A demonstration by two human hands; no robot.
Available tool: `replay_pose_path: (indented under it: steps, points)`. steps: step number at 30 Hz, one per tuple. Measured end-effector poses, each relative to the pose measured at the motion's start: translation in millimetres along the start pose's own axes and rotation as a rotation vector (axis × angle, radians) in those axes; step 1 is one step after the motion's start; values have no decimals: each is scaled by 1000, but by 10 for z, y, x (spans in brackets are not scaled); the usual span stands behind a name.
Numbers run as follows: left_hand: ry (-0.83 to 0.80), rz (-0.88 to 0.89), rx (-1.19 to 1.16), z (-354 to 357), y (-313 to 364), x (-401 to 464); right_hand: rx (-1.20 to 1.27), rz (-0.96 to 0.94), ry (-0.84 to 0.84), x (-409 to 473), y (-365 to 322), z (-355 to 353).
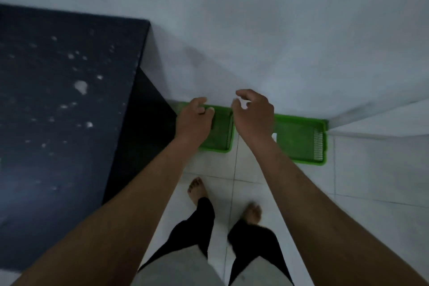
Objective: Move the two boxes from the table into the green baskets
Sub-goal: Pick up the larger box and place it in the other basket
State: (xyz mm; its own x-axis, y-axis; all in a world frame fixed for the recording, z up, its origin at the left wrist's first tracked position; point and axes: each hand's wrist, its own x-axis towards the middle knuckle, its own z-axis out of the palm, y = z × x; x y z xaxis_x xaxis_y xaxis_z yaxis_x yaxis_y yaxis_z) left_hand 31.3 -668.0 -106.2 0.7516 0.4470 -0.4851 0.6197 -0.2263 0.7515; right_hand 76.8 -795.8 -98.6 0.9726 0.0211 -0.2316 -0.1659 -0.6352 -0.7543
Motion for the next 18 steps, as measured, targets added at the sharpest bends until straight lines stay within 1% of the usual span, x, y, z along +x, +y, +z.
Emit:
replay_pose_path:
  steps: [5,10,14,18]
  points:
    - [70,149,-55,-475,485,-830,23,-129,66,-678,-610,-543]
    - [203,289,-129,-845,691,-1728,38,-300,72,-1357,-1063,-886]
    - [319,351,-128,-1267,745,-2248,74,-411,102,-1798,-1391,-1008]
    - [429,356,-163,-1779,709,-2589,109,-462,62,-2122,-1719,-985]
